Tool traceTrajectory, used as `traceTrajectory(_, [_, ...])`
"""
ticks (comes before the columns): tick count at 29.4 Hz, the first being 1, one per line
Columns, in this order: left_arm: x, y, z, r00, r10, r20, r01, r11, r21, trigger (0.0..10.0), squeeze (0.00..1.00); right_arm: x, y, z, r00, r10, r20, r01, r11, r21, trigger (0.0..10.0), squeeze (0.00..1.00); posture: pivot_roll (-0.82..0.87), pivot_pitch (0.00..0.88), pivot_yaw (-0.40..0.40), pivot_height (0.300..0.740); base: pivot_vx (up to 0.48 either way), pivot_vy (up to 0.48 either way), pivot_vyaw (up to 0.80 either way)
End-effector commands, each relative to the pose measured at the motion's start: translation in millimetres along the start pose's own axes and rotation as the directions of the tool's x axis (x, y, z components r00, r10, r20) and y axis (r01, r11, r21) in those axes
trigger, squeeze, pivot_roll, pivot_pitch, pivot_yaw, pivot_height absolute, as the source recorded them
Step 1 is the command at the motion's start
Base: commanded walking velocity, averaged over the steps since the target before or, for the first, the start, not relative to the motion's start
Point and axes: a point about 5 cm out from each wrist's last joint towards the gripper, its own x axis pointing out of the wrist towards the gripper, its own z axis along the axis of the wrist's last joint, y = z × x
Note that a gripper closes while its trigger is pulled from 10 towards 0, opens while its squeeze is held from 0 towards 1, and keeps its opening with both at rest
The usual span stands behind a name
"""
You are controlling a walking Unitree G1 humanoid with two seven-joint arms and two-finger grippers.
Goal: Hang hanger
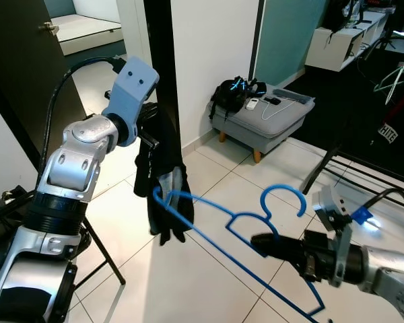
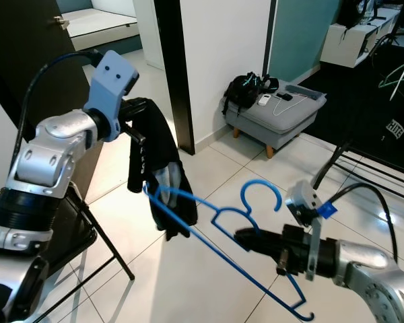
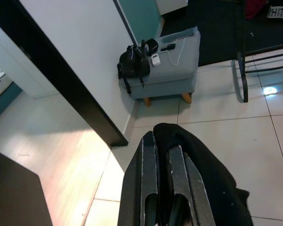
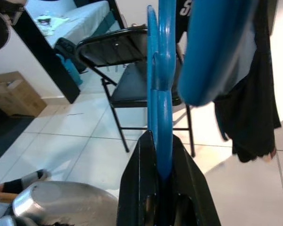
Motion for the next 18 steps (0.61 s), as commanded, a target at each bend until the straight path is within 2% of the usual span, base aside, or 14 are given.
traceTrajectory(1, [-1.5, -0.6, 8.7, 1.0, 0.003, 0.031, -0.003, 1.0, -0.005, 10.0, 0.0, 7.5, 1.9, 0.7, 1.0, 0.013, -0.003, -0.013, 1.0, -0.007, 10.0, 0.0, -0.04, 0.042, 0.038, 0.74, 0.0, 0.0, 0.0])
traceTrajectory(2, [-2.5, -5.1, 14.2, 0.999, -0.008, 0.047, 0.009, 1.0, -0.011, 10.0, 0.0, 14.8, -5.9, 4.4, 0.999, -0.031, 0.011, 0.031, 0.999, -0.031, 10.0, 0.0, -0.04, 0.037, 0.029, 0.74, 0.0, 0.0, 0.0])
traceTrajectory(4, [-3.8, -7.1, 18.9, 0.998, -0.011, 0.059, 0.012, 1.0, -0.014, 10.0, 0.0, 17.8, -9.7, 8.0, 0.998, -0.055, 0.015, 0.055, 0.997, -0.044, 10.0, 0.0, -0.04, 0.036, 0.028, 0.74, 0.0, 0.0, 0.0])
traceTrajectory(7, [-5.6, -6.1, 22.5, 0.998, -0.005, 0.069, 0.006, 1.0, -0.015, 10.0, 0.0, 16.2, -12.0, 10.3, 0.998, -0.068, 0.007, 0.069, 0.996, -0.055, 10.0, 0.0, -0.03, 0.035, 0.023, 0.74, 0.0, 0.0, 0.0])
traceTrajectory(12, [-7.6, -4.2, 25.3, 0.997, 0.007, 0.076, -0.006, 1.0, -0.015, 10.0, 0.0, 7.1, -9.3, 10.9, 0.997, -0.056, -0.043, 0.054, 0.997, -0.055, 10.0, 0.0, -0.04, 0.033, 0.018, 0.74, 0.0, 0.0, 0.0])
traceTrajectory(15, [-8.1, -5.6, 29.8, 0.996, 0.009, 0.089, -0.008, 1.0, -0.017, 10.0, 0.0, -7.3, -6.3, 4.6, 0.987, -0.047, -0.155, 0.041, 0.998, -0.044, 10.0, 0.0, -0.05, 0.032, 0.016, 0.74, 0.0, 0.0, 0.0])
traceTrajectory(18, [-8.3, -6.3, 32.0, 0.996, 0.009, 0.093, -0.007, 1.0, -0.019, 10.0, 0.0, -10.3, -8.7, 3.6, 0.982, -0.065, -0.175, 0.058, 0.997, -0.044, 10.0, 0.0, -0.05, 0.031, 0.013, 0.74, 0.0, 0.0, 0.0])
